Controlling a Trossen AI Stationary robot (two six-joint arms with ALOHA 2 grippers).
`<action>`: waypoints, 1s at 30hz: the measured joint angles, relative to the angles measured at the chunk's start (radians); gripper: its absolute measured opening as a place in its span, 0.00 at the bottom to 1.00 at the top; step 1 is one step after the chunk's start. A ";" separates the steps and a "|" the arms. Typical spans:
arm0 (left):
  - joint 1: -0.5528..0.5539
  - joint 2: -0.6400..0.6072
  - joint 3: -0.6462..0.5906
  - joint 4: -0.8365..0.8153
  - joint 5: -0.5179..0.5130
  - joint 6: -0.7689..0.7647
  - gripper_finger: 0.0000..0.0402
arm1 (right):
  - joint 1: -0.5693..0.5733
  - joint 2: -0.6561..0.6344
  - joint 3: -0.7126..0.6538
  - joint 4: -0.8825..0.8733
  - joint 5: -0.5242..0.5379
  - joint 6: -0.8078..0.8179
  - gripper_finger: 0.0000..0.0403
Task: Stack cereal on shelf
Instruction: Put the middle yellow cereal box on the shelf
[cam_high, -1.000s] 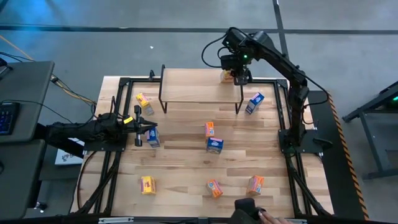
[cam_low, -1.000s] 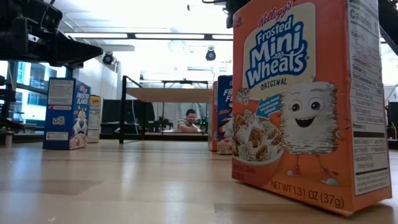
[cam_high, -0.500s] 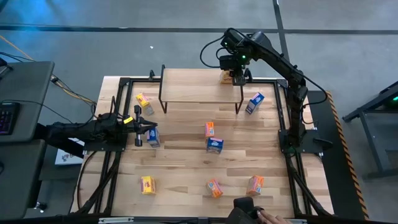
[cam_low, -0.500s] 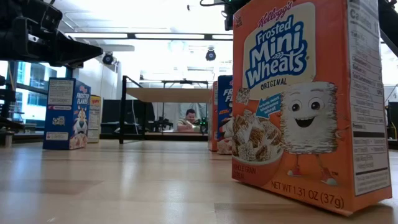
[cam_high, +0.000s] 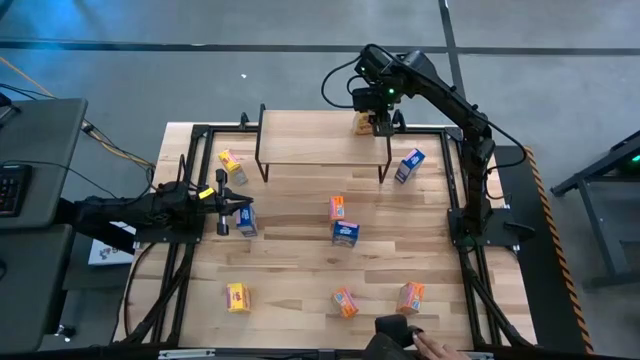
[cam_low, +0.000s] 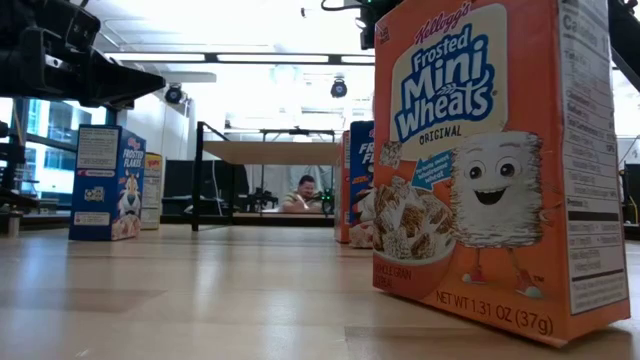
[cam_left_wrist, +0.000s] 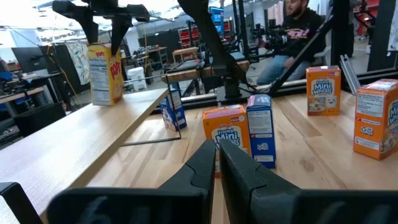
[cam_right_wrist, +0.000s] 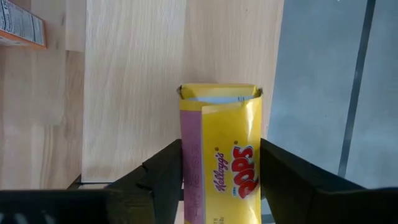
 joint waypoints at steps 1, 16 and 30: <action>0.000 0.000 0.000 0.000 0.000 0.000 0.04 | 0.000 0.000 0.000 0.000 0.000 0.000 0.47; 0.000 0.000 0.000 0.000 0.000 0.000 0.04 | -0.015 0.000 0.000 0.046 0.018 0.004 0.51; 0.000 0.000 0.000 0.000 0.000 0.000 0.04 | -0.043 0.000 0.000 0.089 0.035 0.080 0.51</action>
